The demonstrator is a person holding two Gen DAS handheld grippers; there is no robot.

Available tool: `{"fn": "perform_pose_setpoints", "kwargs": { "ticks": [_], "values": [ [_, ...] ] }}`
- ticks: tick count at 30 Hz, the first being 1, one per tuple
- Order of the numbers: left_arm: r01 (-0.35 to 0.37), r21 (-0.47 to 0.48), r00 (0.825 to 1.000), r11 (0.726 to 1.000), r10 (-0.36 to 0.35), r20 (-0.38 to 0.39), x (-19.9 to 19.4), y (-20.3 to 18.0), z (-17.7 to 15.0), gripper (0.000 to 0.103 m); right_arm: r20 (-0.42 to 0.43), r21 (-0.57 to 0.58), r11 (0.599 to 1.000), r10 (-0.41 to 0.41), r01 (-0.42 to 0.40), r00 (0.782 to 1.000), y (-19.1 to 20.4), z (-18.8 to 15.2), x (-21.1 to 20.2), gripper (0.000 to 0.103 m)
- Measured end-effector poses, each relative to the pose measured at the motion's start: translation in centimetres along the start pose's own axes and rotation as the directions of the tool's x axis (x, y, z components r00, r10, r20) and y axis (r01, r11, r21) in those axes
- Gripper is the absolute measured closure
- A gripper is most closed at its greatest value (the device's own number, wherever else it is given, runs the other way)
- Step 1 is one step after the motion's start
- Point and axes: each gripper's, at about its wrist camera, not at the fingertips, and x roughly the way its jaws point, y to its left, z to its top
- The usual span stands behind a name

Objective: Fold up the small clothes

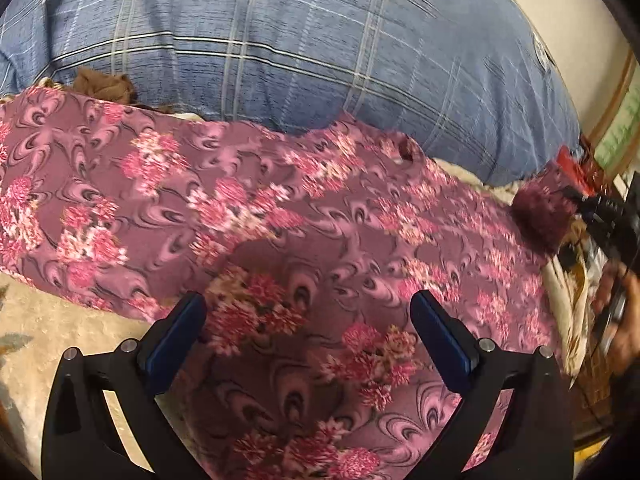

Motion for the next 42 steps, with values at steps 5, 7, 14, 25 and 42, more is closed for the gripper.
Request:
{"fn": "perform_pose_setpoints", "kwargs": {
  "ticks": [5,7,14,25,42],
  "values": [
    [0.029,-0.064,0.999,0.998,-0.028,0.018,-1.0,1.6,0.6,0.001,-0.081,-0.058,0.994,0.092,-0.097,0.992,6.8,-3.6,2.5,0.097],
    [0.036,-0.081,0.999,0.996,-0.035,0.022,-1.2,2.1,0.7,0.001,-0.113,-0.089,0.988,0.117,-0.127,0.987,9.7,-5.1,3.5,0.097],
    [0.052,-0.130,0.998,0.990,-0.047,0.034,-1.6,3.3,0.9,0.001,-0.223,-0.169,0.957,0.194,-0.234,0.955,18.0,-9.0,6.4,0.097],
    [0.105,-0.152,0.994,0.983,-0.103,0.020,-1.6,3.7,0.6,0.001,-0.461,-0.116,0.947,0.215,-0.299,0.861,21.6,-15.8,9.9,0.080],
    [0.170,-0.331,0.950,0.928,-0.244,-0.196,5.9,-3.4,3.5,0.098,-0.218,0.211,0.965,0.200,-0.154,0.955,-1.3,-10.3,0.0,0.067]
  ]
}}
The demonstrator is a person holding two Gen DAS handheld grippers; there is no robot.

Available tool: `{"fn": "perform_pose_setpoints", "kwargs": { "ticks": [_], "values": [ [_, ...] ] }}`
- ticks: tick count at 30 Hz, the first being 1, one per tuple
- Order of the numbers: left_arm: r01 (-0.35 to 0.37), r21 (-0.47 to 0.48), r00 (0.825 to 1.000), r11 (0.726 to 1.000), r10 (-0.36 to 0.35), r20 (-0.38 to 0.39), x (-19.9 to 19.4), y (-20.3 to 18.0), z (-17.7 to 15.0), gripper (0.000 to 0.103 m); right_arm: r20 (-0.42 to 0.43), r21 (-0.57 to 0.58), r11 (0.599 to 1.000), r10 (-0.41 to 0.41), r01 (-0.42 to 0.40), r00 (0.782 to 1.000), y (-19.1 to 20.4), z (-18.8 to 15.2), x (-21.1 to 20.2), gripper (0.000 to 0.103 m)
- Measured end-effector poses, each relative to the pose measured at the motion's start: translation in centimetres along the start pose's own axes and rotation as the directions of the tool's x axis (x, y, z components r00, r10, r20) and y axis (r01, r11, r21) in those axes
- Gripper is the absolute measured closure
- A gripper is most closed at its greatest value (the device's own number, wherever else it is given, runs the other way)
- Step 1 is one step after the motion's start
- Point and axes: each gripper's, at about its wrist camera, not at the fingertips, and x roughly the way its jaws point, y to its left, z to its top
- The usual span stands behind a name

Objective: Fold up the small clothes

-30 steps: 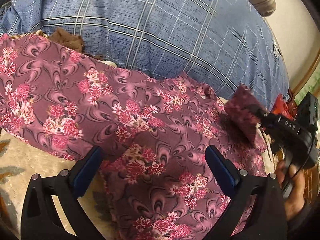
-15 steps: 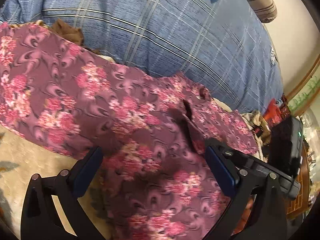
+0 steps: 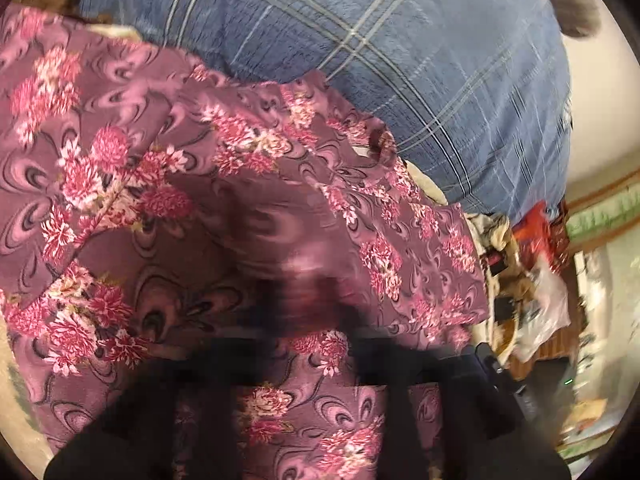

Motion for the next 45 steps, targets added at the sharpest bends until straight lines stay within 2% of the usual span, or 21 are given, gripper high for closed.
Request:
{"fn": "perform_pose_setpoints", "kwargs": {
  "ticks": [6,8,11,12,13,15,17,20,21,25,26,28,29,30,31,33,36,38,40,41,45],
  "values": [
    [-0.015,-0.062,0.991,0.998,0.024,0.133,-4.6,1.6,1.0,0.098,0.065,0.174,0.983,0.051,-0.061,0.997,-4.2,1.3,-0.1,0.062],
    [-0.047,-0.052,0.988,0.998,0.054,0.145,-5.4,1.8,1.1,0.098,0.066,0.212,0.974,0.062,-0.075,0.996,-5.2,2.1,0.6,0.062],
    [-0.046,-0.064,0.991,0.997,0.053,0.124,-5.7,2.3,1.2,0.098,0.090,0.289,0.946,0.123,-0.144,0.988,-6.1,3.5,2.0,0.062],
    [-0.049,-0.064,0.991,0.997,0.057,0.125,-5.7,2.6,1.2,0.098,0.097,0.338,0.925,0.149,-0.174,0.984,-6.4,4.0,2.5,0.063],
    [-0.055,-0.062,0.990,0.997,0.062,0.127,-5.7,2.8,1.1,0.098,0.106,0.360,0.914,0.158,-0.186,0.982,-6.5,4.2,2.7,0.076],
    [-0.075,-0.056,0.989,0.996,0.082,0.127,-5.2,3.1,0.8,0.098,0.178,0.317,0.927,0.149,-0.200,0.973,-5.9,4.9,1.7,0.099],
    [-0.118,-0.055,0.988,0.991,0.123,0.099,-4.0,3.7,0.5,0.098,0.211,0.270,0.947,0.119,-0.175,0.970,-5.5,4.8,1.1,0.100],
    [-0.164,-0.066,0.985,0.984,0.167,0.040,-1.8,4.6,0.1,0.097,0.117,0.262,0.965,-0.003,-0.028,0.993,-6.6,4.0,2.9,0.100],
    [-0.160,-0.061,0.985,0.985,0.163,0.057,-2.1,4.6,-0.1,0.095,0.104,0.249,0.968,0.004,-0.030,0.995,-6.9,3.7,3.3,0.102],
    [-0.161,-0.024,0.983,0.987,0.162,0.088,-5.1,4.0,-1.1,0.089,0.074,0.184,0.983,-0.038,0.024,0.997,-5.4,3.1,1.7,0.091],
    [-0.143,-0.024,0.983,0.989,0.145,0.112,-6.2,3.9,-1.4,0.083,0.074,0.165,0.986,-0.052,0.039,0.996,-4.7,2.7,0.9,0.091],
    [-0.116,-0.035,0.978,0.993,0.120,0.171,-7.7,3.3,-1.5,0.065,0.113,0.124,0.992,-0.011,-0.003,0.994,-3.2,2.1,0.1,0.089],
    [-0.111,-0.034,0.975,0.993,0.115,0.188,-8.1,2.8,-1.5,0.053,0.119,0.087,0.996,0.000,-0.011,0.993,-2.0,2.0,0.1,0.088],
    [-0.111,-0.023,0.974,0.994,0.114,0.196,-8.0,2.1,-1.2,0.048,0.116,0.050,0.999,0.003,-0.009,0.993,-0.8,1.8,0.5,0.082],
    [-0.131,0.008,0.973,0.991,0.127,0.195,-7.7,1.1,-1.0,0.048,0.105,-0.004,1.000,0.003,-0.003,0.994,0.7,1.8,1.2,0.076],
    [-0.179,0.062,0.969,0.982,0.165,0.181,-6.4,-0.3,-0.7,0.048,0.076,-0.091,0.996,0.002,0.005,0.997,3.4,1.5,3.3,0.076],
    [-0.248,0.089,0.962,0.965,0.234,0.143,-3.2,-0.7,-0.1,0.048,0.022,-0.105,0.994,-0.007,0.009,1.000,5.0,0.9,6.9,0.076],
    [-0.249,0.063,0.965,0.966,0.243,0.098,-1.2,0.5,0.0,0.048,-0.006,-0.097,0.994,-0.043,0.042,0.999,4.5,0.3,9.0,0.076],
    [-0.241,0.082,0.962,0.967,0.228,0.147,-1.1,0.8,-0.4,0.047,-0.008,-0.103,0.993,-0.054,0.053,0.999,3.5,-0.9,9.7,0.081],
    [-0.233,0.095,0.964,0.968,0.218,0.152,-1.0,0.8,-0.6,0.043,0.023,-0.105,0.994,-0.031,0.033,0.999,3.3,-1.2,9.4,0.081],
    [-0.231,0.135,0.962,0.964,0.205,0.181,-0.7,0.2,-1.4,0.028,0.026,-0.128,0.990,-0.053,0.056,0.998,3.7,-1.6,9.4,0.080]
  ]
}}
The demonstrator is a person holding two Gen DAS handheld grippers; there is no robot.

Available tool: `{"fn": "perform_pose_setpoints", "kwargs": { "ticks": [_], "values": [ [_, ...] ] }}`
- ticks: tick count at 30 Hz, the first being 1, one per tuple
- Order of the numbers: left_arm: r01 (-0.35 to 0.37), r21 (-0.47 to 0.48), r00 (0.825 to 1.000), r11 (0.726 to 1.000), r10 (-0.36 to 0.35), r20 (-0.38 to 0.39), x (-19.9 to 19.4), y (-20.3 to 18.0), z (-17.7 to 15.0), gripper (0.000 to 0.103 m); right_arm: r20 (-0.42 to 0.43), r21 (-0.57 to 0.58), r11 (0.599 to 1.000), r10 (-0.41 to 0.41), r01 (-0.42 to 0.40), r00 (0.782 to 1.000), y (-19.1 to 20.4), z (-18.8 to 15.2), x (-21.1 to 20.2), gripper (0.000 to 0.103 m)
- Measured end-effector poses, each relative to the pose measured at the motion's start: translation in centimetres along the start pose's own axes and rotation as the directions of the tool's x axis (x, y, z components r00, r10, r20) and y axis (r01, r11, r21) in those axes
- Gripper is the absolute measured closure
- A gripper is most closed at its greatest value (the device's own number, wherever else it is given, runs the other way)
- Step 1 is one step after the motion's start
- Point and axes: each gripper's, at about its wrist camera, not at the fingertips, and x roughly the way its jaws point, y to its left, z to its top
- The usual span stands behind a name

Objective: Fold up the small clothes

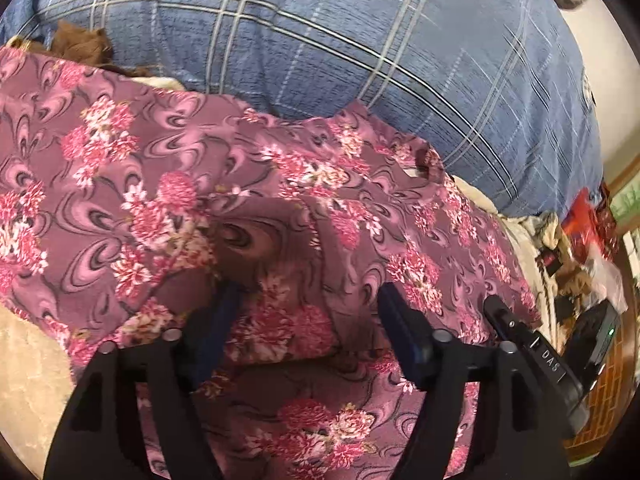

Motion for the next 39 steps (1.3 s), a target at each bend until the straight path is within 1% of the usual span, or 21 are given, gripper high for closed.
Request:
{"fn": "perform_pose_setpoints", "kwargs": {
  "ticks": [3,5,8,9,10,12,15,17,19,21,22,23,25,28,30,32,35,36,37,38,39],
  "values": [
    [-0.050,0.065,0.999,0.997,0.049,0.017,0.3,-1.3,-0.4,0.026,0.002,-0.006,1.000,-0.003,0.003,1.000,0.0,-0.1,-0.1,0.080],
    [-0.058,0.080,0.998,0.995,0.057,0.011,0.1,-1.4,-0.4,0.026,-0.002,0.003,1.000,0.001,-0.001,1.000,-0.1,0.1,0.1,0.080],
    [-0.048,0.040,0.999,0.998,0.047,0.008,-1.9,-0.2,0.2,0.026,-0.011,-0.025,0.999,-0.046,0.046,0.999,0.7,0.4,0.1,0.080],
    [-0.055,0.024,0.998,0.998,0.054,0.037,-3.3,0.7,0.5,0.026,-0.007,-0.057,0.995,-0.085,0.085,0.996,1.6,0.3,0.0,0.079],
    [-0.066,0.013,0.996,0.998,0.065,0.064,-4.6,1.6,0.9,0.026,-0.003,-0.080,0.993,-0.092,0.091,0.996,2.4,0.2,0.1,0.077],
    [-0.099,-0.015,0.989,0.995,0.100,0.110,-7.1,3.7,1.8,0.026,-0.027,-0.111,0.993,-0.029,0.026,0.999,4.7,-0.4,0.6,0.077],
    [-0.158,-0.109,0.970,0.981,0.175,0.169,-11.6,8.7,3.8,0.026,-0.075,-0.159,0.986,0.027,-0.039,0.997,8.3,-1.3,2.0,0.077],
    [-0.212,-0.181,0.949,0.960,0.246,0.196,-14.7,12.6,4.8,0.026,-0.105,-0.182,0.980,0.066,-0.084,0.992,10.4,-2.0,3.0,0.077],
    [-0.278,-0.250,0.921,0.927,0.332,0.204,-17.5,16.7,5.5,0.026,-0.170,-0.182,0.973,0.109,-0.140,0.979,11.9,-2.9,4.7,0.077],
    [-0.318,-0.318,0.899,0.893,0.391,0.199,-19.8,20.5,5.8,0.026,-0.196,-0.215,0.970,0.070,-0.112,0.978,12.4,-4.3,6.3,0.074],
    [-0.335,-0.357,0.886,0.872,0.420,0.195,-21.2,22.7,5.9,0.026,-0.161,-0.239,0.965,0.071,-0.108,0.984,12.5,-4.7,6.1,0.074],
    [-0.341,-0.386,0.878,0.857,0.437,0.194,-22.2,24.5,5.9,0.026,-0.162,-0.239,0.965,0.069,-0.107,0.984,12.6,-4.7,6.0,0.074],
    [-0.350,-0.434,0.869,0.830,0.461,0.181,-23.6,27.5,6.2,0.026,-0.167,-0.220,0.968,0.086,-0.122,0.982,12.3,-4.6,6.0,0.074],
    [-0.330,-0.490,0.873,0.807,0.459,0.167,-24.1,30.5,6.6,0.026,-0.169,-0.187,0.971,0.118,-0.149,0.979,11.5,-4.4,6.1,0.074],
    [-0.312,-0.511,0.878,0.801,0.449,0.167,-23.6,31.4,7.3,0.026,-0.168,-0.184,0.971,0.122,-0.153,0.978,11.4,-4.4,6.0,0.074],
    [-0.317,-0.512,0.876,0.798,0.454,0.165,-22.6,31.8,8.2,0.026,-0.169,-0.181,0.971,0.126,-0.156,0.978,11.4,-4.3,6.0,0.074],
    [-0.371,-0.492,0.847,0.788,0.504,0.170,-21.1,31.6,9.3,0.026,-0.170,-0.163,0.972,0.144,-0.172,0.975,11.4,-4.2,6.3,0.074],
    [-0.376,-0.484,0.836,0.790,0.514,0.191,-21.0,31.5,9.7,0.029,-0.170,-0.155,0.972,0.152,-0.179,0.974,11.2,-4.2,6.3,0.074],
    [-0.385,-0.476,0.827,0.790,0.525,0.203,-20.9,31.3,10.1,0.038,-0.170,-0.149,0.971,0.158,-0.184,0.973,10.9,-4.1,6.1,0.074],
    [-0.389,-0.456,0.834,0.801,0.516,0.194,-20.5,31.2,10.5,0.072,-0.170,-0.143,0.971,0.165,-0.190,0.972,10.7,-4.1,6.1,0.075],
    [-0.383,-0.438,0.852,0.813,0.494,0.171,-20.0,31.3,10.9,0.097,-0.170,-0.139,0.971,0.169,-0.194,0.971,10.7,-4.1,6.1,0.075]
  ]
}}
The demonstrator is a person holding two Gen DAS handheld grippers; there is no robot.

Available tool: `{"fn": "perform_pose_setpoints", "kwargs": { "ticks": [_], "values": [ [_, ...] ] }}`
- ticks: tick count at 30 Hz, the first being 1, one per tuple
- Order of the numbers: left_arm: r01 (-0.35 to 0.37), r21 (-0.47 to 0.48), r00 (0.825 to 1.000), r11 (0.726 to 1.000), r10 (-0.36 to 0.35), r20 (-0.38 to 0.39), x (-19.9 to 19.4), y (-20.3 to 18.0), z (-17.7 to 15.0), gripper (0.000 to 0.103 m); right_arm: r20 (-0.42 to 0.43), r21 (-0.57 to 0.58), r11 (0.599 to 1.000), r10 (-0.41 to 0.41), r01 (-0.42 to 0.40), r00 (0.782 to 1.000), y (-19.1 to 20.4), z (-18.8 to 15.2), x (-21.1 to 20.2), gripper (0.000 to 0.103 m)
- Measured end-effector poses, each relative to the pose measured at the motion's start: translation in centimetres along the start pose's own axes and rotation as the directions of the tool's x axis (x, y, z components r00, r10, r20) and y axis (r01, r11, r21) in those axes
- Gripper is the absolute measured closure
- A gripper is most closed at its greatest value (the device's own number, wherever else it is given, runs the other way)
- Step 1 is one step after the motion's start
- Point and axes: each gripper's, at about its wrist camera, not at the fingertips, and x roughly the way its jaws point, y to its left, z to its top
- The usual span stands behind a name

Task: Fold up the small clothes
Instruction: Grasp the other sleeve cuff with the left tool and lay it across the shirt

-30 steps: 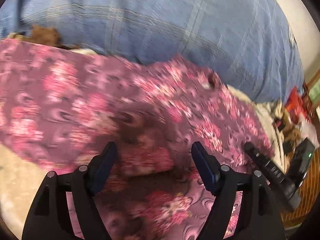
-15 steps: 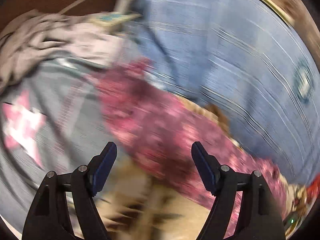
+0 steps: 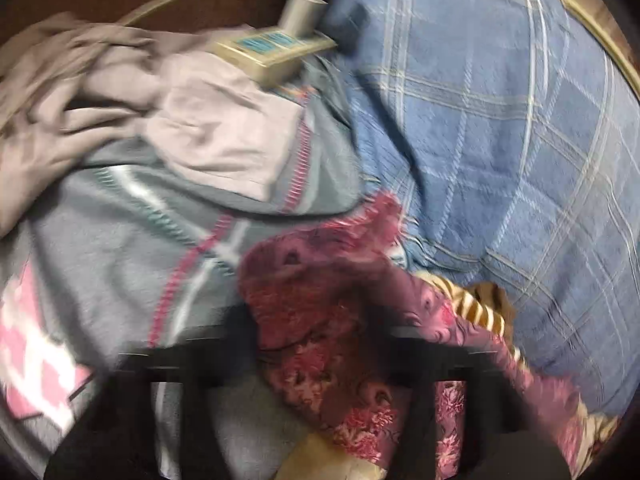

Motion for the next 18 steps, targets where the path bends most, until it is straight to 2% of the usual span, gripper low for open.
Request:
{"fn": "perform_pose_setpoints", "kwargs": {
  "ticks": [2,4,8,11,15,18],
  "values": [
    [0.015,0.003,0.999,1.000,-0.015,-0.029,0.2,-0.2,0.0,0.097,0.001,0.006,1.000,0.007,-0.007,1.000,-0.1,0.0,0.0,0.074],
    [0.039,0.003,0.999,0.999,-0.039,-0.011,-0.8,-0.1,-0.3,0.097,0.002,0.009,1.000,0.012,-0.012,1.000,-0.1,0.0,0.1,0.075],
    [0.132,-0.040,0.991,0.990,-0.132,-0.011,-2.8,-0.3,-0.9,0.097,0.004,0.015,1.000,0.018,-0.018,1.000,-0.2,0.0,0.0,0.075],
    [0.180,-0.030,0.984,0.983,-0.180,-0.005,-5.0,-1.5,-1.7,0.097,0.003,0.015,1.000,0.015,-0.015,1.000,-0.2,0.0,0.0,0.075],
    [0.265,-0.031,0.964,0.964,-0.265,-0.013,-7.4,-3.8,-2.8,0.097,-0.004,0.021,1.000,0.013,-0.013,1.000,0.0,0.1,0.0,0.074],
    [0.311,0.003,0.950,0.950,-0.311,-0.026,-9.1,-6.9,-4.5,0.097,-0.017,0.028,1.000,0.007,-0.006,1.000,0.1,0.3,-0.1,0.075]
  ]
}}
